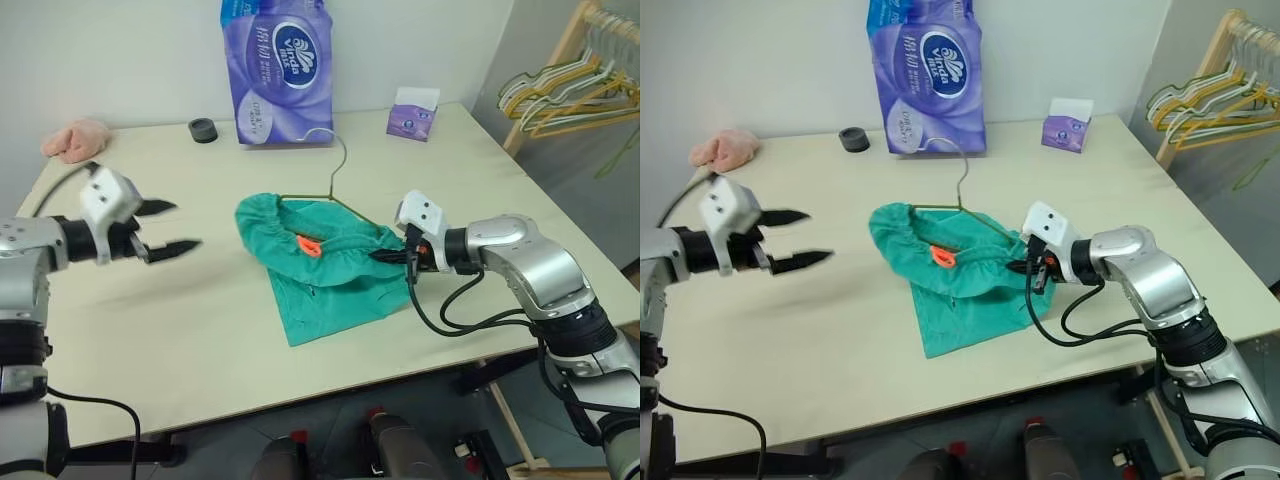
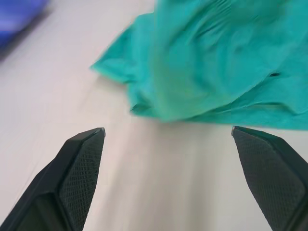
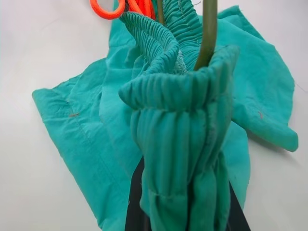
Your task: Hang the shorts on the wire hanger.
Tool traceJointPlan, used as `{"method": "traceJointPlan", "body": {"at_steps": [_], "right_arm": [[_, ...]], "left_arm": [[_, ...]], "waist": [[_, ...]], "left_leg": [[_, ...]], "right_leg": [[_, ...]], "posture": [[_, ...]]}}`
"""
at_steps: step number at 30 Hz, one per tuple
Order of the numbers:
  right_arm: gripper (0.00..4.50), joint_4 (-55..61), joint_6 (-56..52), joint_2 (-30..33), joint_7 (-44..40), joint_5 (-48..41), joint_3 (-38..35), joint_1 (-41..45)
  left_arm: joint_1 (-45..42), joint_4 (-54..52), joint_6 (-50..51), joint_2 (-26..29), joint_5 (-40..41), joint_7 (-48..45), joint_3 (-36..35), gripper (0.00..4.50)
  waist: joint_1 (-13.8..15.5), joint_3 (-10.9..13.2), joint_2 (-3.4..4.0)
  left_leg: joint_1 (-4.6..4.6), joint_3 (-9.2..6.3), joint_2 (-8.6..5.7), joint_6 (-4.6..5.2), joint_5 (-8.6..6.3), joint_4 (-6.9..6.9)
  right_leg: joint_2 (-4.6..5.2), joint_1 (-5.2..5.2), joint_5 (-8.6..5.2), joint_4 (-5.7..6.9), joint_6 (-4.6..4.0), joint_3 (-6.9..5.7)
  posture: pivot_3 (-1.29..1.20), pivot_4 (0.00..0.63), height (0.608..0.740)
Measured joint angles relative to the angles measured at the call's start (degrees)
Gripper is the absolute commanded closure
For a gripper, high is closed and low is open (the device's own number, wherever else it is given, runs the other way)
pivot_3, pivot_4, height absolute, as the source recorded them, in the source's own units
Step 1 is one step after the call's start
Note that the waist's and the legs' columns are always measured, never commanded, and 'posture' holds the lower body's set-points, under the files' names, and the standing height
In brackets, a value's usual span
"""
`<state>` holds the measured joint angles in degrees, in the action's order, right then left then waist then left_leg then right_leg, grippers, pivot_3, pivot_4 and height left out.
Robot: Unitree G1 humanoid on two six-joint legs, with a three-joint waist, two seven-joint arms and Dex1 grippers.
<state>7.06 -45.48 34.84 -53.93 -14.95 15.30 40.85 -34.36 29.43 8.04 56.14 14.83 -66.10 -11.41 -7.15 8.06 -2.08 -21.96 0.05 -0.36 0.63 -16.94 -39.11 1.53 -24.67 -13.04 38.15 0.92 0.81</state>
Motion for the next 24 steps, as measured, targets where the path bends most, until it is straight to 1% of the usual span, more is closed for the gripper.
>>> {"method": "traceJointPlan", "body": {"at_steps": [2,4,6,8,10,12,16,17,20,21,22,24], "right_arm": [[4.50,-0.26,-2.25,-0.24,2.58,-0.66,-3.36,-1.77],[4.50,-0.24,-4.93,-0.59,5.42,-1.70,-6.63,-3.75],[4.50,2.00,-8.22,-1.38,8.99,-2.76,-11.62,-7.75],[4.50,3.93,-11.41,-1.68,12.46,-3.64,-15.94,-11.62],[4.50,6.46,-14.71,-1.71,15.50,-4.44,-20.51,-15.26],[4.50,9.54,-18.33,-1.87,18.40,-5.48,-26.48,-18.68],[4.50,14.56,-23.94,-2.34,23.43,-6.60,-39.36,-25.27],[4.50,15.99,-24.72,-2.25,24.66,-6.54,-43.76,-28.34],[4.50,17.63,-26.70,-2.27,27.82,-6.06,-51.34,-33.62],[4.50,17.62,-27.20,-2.39,29.06,-5.38,-53.09,-34.10],[4.50,17.69,-27.63,-2.37,31.36,-4.08,-56.68,-34.79],[4.50,17.75,-27.66,-1.86,33.87,-2.68,-60.21,-34.72]], "left_arm": [[0.72,-1.30,0.40,-0.36,1.21,0.36,-1.57,0.04],[3.97,-5.67,2.42,-1.99,3.12,-0.55,-1.76,0.04],[9.67,-14.10,7.00,-5.38,6.41,-1.00,-1.12,0.04],[13.85,-22.02,12.27,-8.96,10.26,-0.92,1.22,0.04],[15.63,-29.46,17.98,-11.66,14.36,-0.30,3.27,0.04],[15.08,-36.18,22.89,-13.42,18.27,1.43,3.92,0.04],[11.36,-42.02,28.26,-16.62,22.10,3.77,6.88,0.04],[9.56,-42.69,29.84,-18.80,22.80,5.13,8.29,0.04],[5.76,-43.30,32.24,-22.00,23.36,7.33,11.35,0.04],[4.28,-43.34,32.37,-23.13,23.33,7.96,12.14,0.04],[0.98,-43.01,32.42,-25.39,22.63,8.88,14.14,0.04],[-2.58,-43.05,32.44,-27.28,22.34,9.48,15.87,0.04]], "waist": [[0.47,-0.04,0.04],[0.90,-0.07,0.09],[1.33,-0.08,0.09],[1.94,-0.07,0.09],[2.30,-0.06,0.08],[2.25,-0.06,0.10],[2.13,-0.13,0.31],[2.31,-0.13,0.32],[1.54,-0.13,0.33],[1.16,-0.13,0.33],[0.87,-0.11,0.36],[0.26,-0.14,0.42]], "left_leg": [[-0.01,0.10,-0.08,-0.01,0.00,0.01],[-0.03,0.17,-0.11,-0.02,-0.01,0.01],[-0.06,0.14,-0.11,-0.03,-0.01,0.02],[-0.12,0.13,-0.11,-0.04,-0.02,-0.01],[-0.11,0.11,-0.11,-0.04,-0.02,-0.06],[0.02,0.11,-0.11,-0.03,-0.02,-0.05],[0.32,0.06,-0.09,-0.01,-0.02,-0.02],[0.30,0.00,-0.11,-0.01,-0.02,-0.02],[0.32,0.15,-0.11,-0.01,-0.02,-0.03],[0.32,0.15,-0.11,-0.01,-0.02,-0.03],[0.30,0.15,-0.13,-0.01,-0.02,-0.03],[0.33,0.19,-0.11,0.00,-0.03,-0.01]], "right_leg": [[0.12,0.00,0.01,-0.04,0.02,0.05],[0.23,0.00,0.01,-0.07,0.03,0.07],[0.27,0.01,0.02,-0.09,0.04,0.06],[0.28,-0.01,0.03,-0.07,0.05,0.05],[0.28,-0.01,0.03,-0.03,0.05,0.03],[0.21,0.07,0.07,0.02,0.05,0.07],[0.00,0.46,0.06,-0.09,0.06,0.07],[-0.13,0.52,0.05,-0.15,0.08,0.03],[-0.27,0.51,0.05,-0.15,0.08,0.19],[-0.29,0.51,0.05,-0.16,0.09,0.19],[-0.31,0.52,0.05,-0.17,0.09,0.19],[-0.35,0.53,0.03,-0.18,0.11,0.25]], "posture": [[-0.15,0.093,0.740],[-0.15,0.096,0.740],[-0.17,0.105,0.740],[-0.19,0.110,0.740],[-0.21,0.115,0.740],[-0.23,0.122,0.740],[-0.26,0.126,0.740],[-0.27,0.128,0.740],[-0.30,0.135,0.740],[-0.31,0.135,0.740],[-0.32,0.137,0.740],[-0.33,0.138,0.740]]}}
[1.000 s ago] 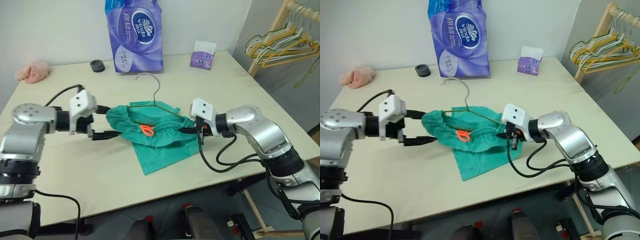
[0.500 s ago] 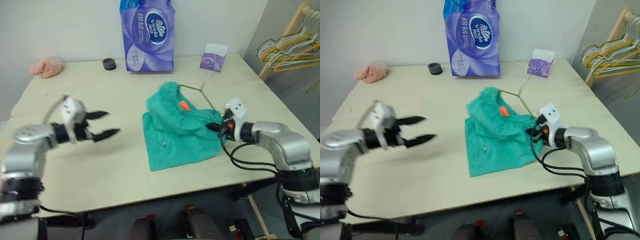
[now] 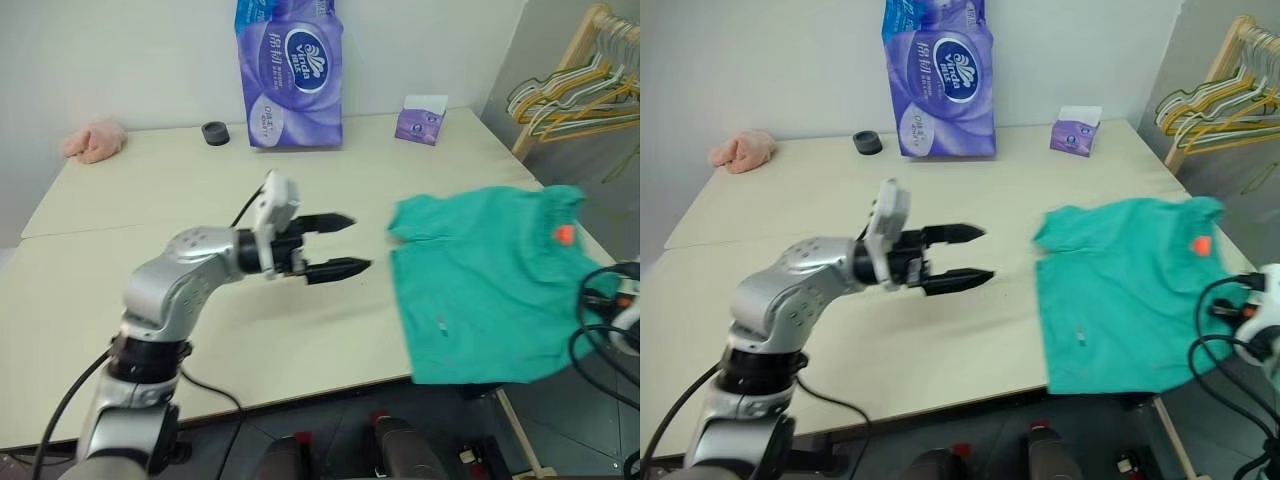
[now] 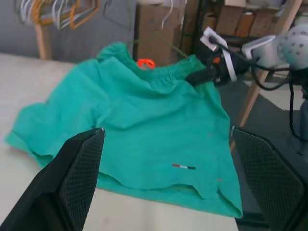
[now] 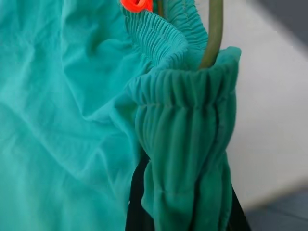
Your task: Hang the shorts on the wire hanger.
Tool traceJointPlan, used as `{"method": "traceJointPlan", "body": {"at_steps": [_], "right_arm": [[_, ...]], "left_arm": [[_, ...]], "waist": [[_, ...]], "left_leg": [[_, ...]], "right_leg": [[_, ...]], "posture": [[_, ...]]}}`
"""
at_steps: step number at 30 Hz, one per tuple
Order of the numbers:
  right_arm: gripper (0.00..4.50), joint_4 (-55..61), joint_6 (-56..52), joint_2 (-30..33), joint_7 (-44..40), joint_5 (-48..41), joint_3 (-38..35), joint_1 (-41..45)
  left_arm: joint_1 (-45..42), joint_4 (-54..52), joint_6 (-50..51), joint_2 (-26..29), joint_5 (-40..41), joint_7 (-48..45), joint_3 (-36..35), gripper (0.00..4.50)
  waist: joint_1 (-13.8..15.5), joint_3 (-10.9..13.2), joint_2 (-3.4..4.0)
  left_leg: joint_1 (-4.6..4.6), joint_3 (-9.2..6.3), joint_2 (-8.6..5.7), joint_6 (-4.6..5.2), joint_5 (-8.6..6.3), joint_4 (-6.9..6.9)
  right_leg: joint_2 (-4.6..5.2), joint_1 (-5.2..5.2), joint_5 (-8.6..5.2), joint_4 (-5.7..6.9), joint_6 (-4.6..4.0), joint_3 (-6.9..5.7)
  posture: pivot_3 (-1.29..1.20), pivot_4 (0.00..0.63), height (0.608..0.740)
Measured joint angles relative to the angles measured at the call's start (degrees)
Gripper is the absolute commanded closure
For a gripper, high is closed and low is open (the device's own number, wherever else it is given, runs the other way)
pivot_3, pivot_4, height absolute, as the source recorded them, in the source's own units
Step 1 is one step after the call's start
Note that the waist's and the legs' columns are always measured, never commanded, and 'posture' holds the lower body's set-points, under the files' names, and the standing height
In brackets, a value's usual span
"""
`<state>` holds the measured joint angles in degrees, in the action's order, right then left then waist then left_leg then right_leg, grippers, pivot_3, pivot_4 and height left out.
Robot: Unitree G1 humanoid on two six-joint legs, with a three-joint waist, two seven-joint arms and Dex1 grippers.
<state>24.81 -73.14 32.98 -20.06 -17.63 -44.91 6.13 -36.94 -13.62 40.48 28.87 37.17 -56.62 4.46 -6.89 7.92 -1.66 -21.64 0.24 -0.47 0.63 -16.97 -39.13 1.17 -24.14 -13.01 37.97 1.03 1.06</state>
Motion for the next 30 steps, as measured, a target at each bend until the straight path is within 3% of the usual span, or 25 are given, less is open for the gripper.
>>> {"method": "traceJointPlan", "body": {"at_steps": [7,11,17,23,30], "right_arm": [[4.50,-2.66,0.33,9.37,6.45,3.16,-5.76,9.10],[4.50,-11.23,2.81,13.78,8.06,4.34,-4.91,14.61],[4.50,-29.40,2.44,18.30,12.01,5.05,-2.82,30.08],[4.50,-34.83,-6.88,18.77,13.71,4.79,-2.63,36.61],[4.50,-29.61,-15.87,14.27,15.78,5.33,-6.22,39.43]], "left_arm": [[-9.47,3.67,-2.40,-4.87,-2.29,-0.40,3.86,0.04],[-13.19,7.01,-5.55,-7.62,-5.43,0.26,4.98,0.04],[-17.49,9.13,-9.43,-9.84,-8.25,-1.06,6.49,0.04],[-19.33,11.79,-10.55,-10.44,-9.33,-3.33,6.89,0.04],[-23.19,14.48,-10.76,-11.34,-9.26,-7.86,7.51,0.04]], "waist": [[-4.35,-0.01,0.69],[-5.43,0.08,0.81],[-6.23,0.52,1.32],[-6.15,0.75,1.37],[-6.10,0.78,1.37]], "left_leg": [[-0.02,0.05,0.03,0.04,-0.02,0.22],[-0.04,0.11,0.01,0.15,-0.09,0.24],[-0.02,0.37,-0.07,0.27,-0.16,0.25],[0.01,0.52,-0.07,0.29,-0.17,0.24],[0.08,0.66,-0.07,0.28,-0.17,0.25]], "right_leg": [[-0.12,0.05,-0.34,-0.02,0.28,0.12],[-0.13,0.04,-0.34,-0.07,0.24,0.18],[-0.07,0.04,-0.33,-0.14,0.25,0.44],[-0.08,0.02,-0.47,-0.12,0.53,0.62],[-0.09,0.00,-0.46,-0.14,0.64,0.77]], "posture": [[-0.34,0.150,0.740],[-0.34,0.159,0.740],[-0.32,0.170,0.740],[-0.33,0.174,0.740],[-0.34,0.174,0.740]]}}
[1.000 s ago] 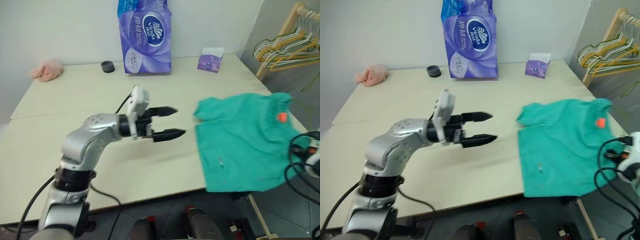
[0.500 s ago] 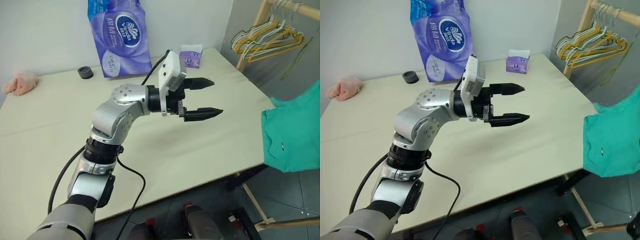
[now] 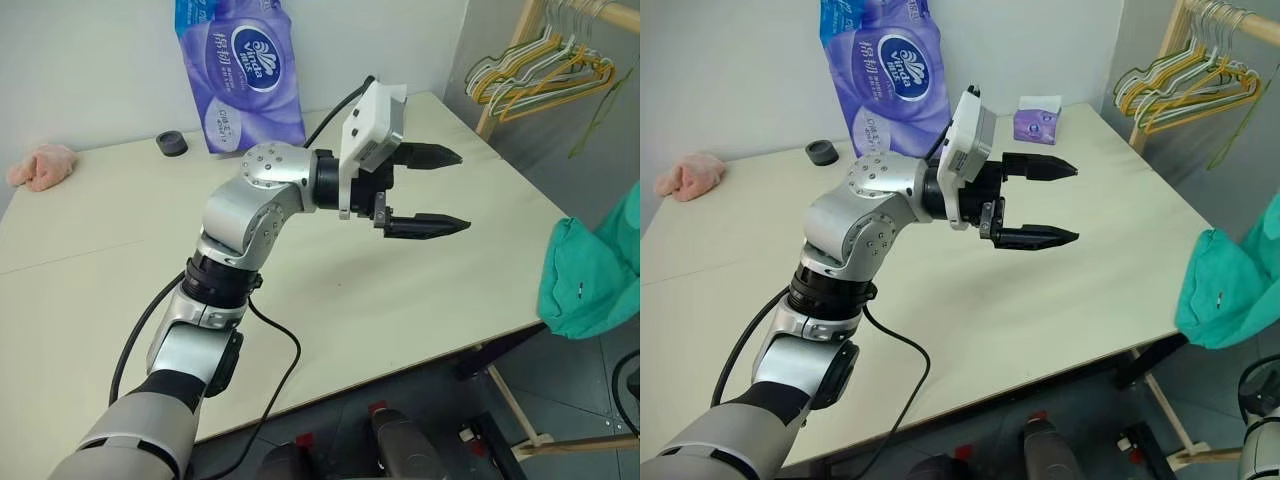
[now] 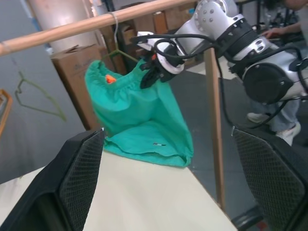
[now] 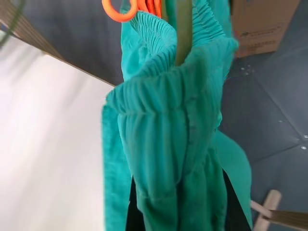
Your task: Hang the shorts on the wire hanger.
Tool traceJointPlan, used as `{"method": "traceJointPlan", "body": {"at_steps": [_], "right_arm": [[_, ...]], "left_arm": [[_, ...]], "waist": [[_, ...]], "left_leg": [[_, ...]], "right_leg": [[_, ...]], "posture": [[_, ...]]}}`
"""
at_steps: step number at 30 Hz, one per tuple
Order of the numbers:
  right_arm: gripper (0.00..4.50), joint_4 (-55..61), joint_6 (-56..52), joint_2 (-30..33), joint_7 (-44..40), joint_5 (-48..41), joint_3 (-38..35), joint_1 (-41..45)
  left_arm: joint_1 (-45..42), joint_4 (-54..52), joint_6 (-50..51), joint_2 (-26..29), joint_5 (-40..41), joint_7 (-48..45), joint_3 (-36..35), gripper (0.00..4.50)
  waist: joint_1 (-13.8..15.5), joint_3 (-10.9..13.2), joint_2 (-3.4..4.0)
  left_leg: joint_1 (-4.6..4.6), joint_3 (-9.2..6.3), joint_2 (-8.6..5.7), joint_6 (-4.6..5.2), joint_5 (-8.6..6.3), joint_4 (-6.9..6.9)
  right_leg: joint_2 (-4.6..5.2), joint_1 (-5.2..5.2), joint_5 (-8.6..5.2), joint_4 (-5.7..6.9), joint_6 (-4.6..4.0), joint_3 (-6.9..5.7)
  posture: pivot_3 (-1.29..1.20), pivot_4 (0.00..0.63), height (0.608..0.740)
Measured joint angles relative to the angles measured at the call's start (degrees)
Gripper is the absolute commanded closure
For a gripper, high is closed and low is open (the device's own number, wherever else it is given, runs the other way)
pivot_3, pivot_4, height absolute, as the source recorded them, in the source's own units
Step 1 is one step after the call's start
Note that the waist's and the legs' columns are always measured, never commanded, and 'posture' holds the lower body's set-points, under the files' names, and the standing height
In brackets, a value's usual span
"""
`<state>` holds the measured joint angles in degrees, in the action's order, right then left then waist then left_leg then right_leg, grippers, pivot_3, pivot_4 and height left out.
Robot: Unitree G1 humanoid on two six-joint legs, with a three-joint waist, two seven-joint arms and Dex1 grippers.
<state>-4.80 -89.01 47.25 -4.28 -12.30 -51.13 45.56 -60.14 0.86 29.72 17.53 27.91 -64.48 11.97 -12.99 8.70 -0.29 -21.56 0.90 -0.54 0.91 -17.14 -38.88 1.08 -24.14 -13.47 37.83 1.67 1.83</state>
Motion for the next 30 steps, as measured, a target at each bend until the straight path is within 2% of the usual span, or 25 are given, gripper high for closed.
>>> {"method": "traceJointPlan", "body": {"at_steps": [5,6,8,18,20,25,28,30], "right_arm": [[4.50,3.93,-1.71,-2.46,0.12,0.08,-0.88,0.78],[3.99,4.69,-1.73,-3.09,0.17,0.09,-1.14,1.11],[3.52,5.77,-1.87,-4.42,0.23,0.10,-1.75,1.95],[0.02,18.20,1.13,-10.37,4.68,2.43,-1.71,7.68],[0.02,19.36,3.87,-10.88,6.20,3.50,-0.31,8.21],[0.02,22.61,20.14,-10.30,7.53,6.55,10.63,5.91],[0.02,25.11,35.52,-8.75,2.76,7.03,20.15,0.36],[0.02,26.31,42.93,-10.06,-1.20,6.31,24.66,-2.40]], "left_arm": [[-3.65,3.70,1.49,-1.18,1.43,-2.78,-0.12,0.04],[-4.20,4.35,1.53,-1.38,1.45,-3.28,-0.12,0.00],[-4.92,5.35,1.35,-1.56,1.41,-4.04,-0.11,0.00],[-5.31,7.01,-0.30,-1.05,-0.30,-5.39,-0.10,0.00],[-5.23,7.06,-0.56,-0.59,-0.87,-5.55,-0.09,0.00],[-2.10,7.03,-1.30,1.68,-2.61,-2.99,-0.95,0.00],[1.18,6.81,-1.37,2.76,-5.34,3.41,-2.25,0.00],[3.84,6.87,-1.82,3.04,-8.41,10.11,-3.85,0.00]], "waist": [[-0.15,0.04,-0.01],[-0.24,0.05,0.00],[-0.60,0.07,0.01],[-1.39,0.21,0.14],[-1.41,0.21,0.15],[-1.45,0.21,0.15],[-1.52,0.23,0.11],[-1.54,0.26,-0.01]], "left_leg": [[0.02,0.04,0.01,0.00,-0.01,0.02],[0.03,0.06,0.01,0.00,-0.01,0.04],[0.04,0.08,0.01,-0.01,-0.01,0.06],[0.04,0.18,0.02,-0.06,-0.03,0.09],[0.05,0.21,0.02,-0.07,-0.04,0.09],[0.13,0.44,0.03,-0.08,-0.05,0.13],[0.36,0.54,0.06,-0.11,-0.07,0.15],[0.60,0.56,0.11,-0.15,-0.10,0.19]], "right_leg": [[-0.02,-0.01,-0.01,-0.01,0.02,0.03],[-0.02,-0.02,-0.02,-0.01,0.03,0.05],[-0.02,-0.03,-0.02,-0.01,0.03,0.08],[-0.02,-0.13,-0.03,0.02,0.07,0.21],[-0.02,-0.14,-0.03,0.02,0.08,0.24],[-0.02,-0.19,-0.02,0.04,0.12,0.44],[-0.03,-0.19,-0.01,0.04,0.16,0.55],[-0.05,-0.01,-0.01,0.01,0.17,0.57]], "posture": [[-0.34,0.171,0.740],[-0.34,0.170,0.740],[-0.34,0.168,0.740],[-0.32,0.149,0.740],[-0.32,0.146,0.740],[-0.29,0.141,0.740],[-0.27,0.135,0.740],[-0.26,0.133,0.740]]}}
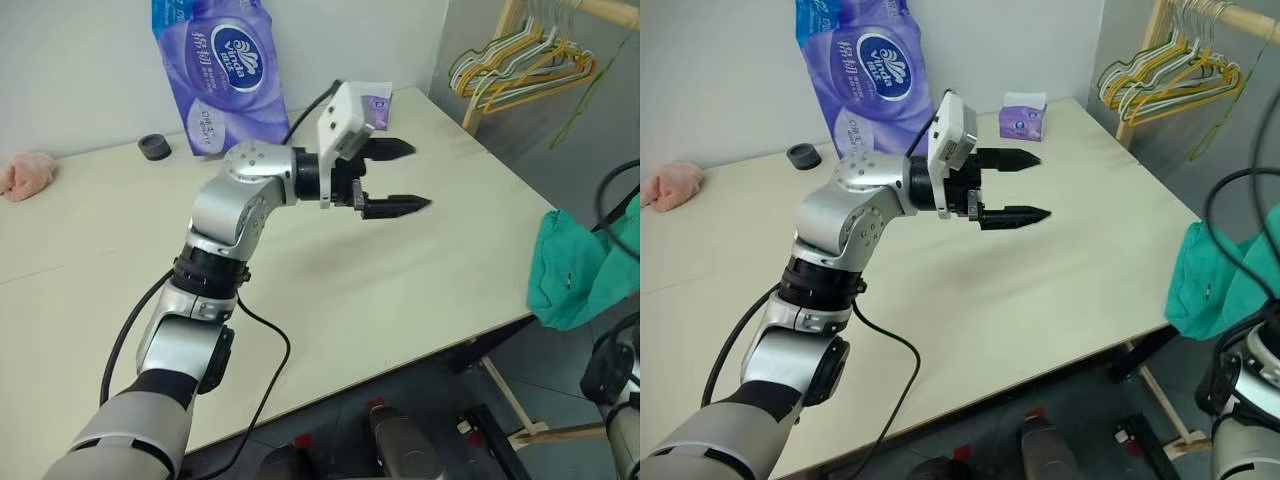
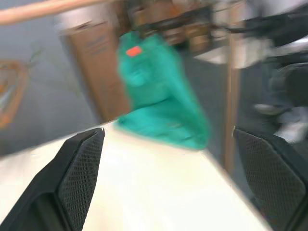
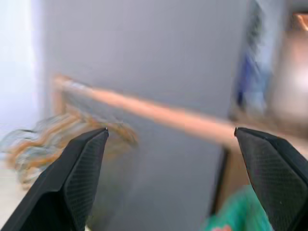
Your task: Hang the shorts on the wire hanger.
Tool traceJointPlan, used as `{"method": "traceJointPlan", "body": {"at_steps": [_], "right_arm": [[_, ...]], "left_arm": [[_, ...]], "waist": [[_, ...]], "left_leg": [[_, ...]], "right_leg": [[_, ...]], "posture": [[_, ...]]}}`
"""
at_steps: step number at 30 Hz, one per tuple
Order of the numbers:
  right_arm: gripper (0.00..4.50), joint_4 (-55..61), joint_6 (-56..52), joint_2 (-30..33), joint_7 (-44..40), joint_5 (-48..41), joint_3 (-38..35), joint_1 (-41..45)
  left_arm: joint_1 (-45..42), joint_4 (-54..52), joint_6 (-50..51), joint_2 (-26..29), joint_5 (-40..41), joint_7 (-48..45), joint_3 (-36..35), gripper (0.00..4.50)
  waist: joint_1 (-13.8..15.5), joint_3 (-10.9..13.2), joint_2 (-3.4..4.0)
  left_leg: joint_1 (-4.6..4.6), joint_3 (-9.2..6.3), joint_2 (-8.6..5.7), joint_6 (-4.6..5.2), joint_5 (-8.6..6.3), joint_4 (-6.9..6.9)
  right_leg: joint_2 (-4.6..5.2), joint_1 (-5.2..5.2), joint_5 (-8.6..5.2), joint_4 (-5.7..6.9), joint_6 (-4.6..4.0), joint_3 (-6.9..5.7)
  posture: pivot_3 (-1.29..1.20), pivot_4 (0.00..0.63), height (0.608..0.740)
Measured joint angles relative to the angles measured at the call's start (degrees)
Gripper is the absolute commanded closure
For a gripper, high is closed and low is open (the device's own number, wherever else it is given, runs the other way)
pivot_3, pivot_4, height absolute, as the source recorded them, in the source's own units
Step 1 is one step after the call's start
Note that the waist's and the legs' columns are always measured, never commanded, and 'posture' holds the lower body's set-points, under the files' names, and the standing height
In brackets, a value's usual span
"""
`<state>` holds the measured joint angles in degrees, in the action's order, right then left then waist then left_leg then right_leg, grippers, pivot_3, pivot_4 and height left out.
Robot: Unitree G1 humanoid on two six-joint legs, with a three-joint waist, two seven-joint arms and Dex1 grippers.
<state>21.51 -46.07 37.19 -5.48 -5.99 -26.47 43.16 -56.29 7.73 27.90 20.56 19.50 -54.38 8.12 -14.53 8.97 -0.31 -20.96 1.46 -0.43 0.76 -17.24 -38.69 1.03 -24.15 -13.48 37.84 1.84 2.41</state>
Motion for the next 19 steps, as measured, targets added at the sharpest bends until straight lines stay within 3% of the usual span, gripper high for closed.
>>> {"method": "traceJointPlan", "body": {"at_steps": [10,15,19], "right_arm": [[0.02,-3.89,17.47,-15.54,-18.72,-9.36,20.43,-15.49],[0.02,-17.24,25.45,-22.72,-19.55,-7.99,25.94,-16.09],[0.02,-25.09,29.90,-25.45,-19.76,-6.39,28.35,-15.67]], "left_arm": [[24.42,-5.42,3.05,4.61,-16.27,34.46,-12.04,0.00],[37.28,-11.57,4.52,-0.73,-17.01,45.26,-20.12,0.00],[41.32,-11.85,4.44,-2.66,-16.69,48.16,-22.14,0.00]], "waist": [[1.96,-0.08,-0.41],[4.96,-0.45,-1.00],[8.49,-0.47,-1.19]], "left_leg": [[-0.08,-0.05,0.08,-0.21,-0.19,-0.14],[0.04,-0.07,0.09,-0.20,-0.21,-0.18],[0.02,-0.16,0.09,-0.22,-0.20,-0.24]], "right_leg": [[0.29,-0.12,0.14,0.13,-0.19,-0.03],[0.36,-0.05,0.28,0.20,-0.26,-0.10],[0.37,-0.03,0.41,0.20,-0.38,-0.25]], "posture": [[-0.13,0.102,0.740],[-0.08,0.100,0.740],[-0.06,0.108,0.740]]}}
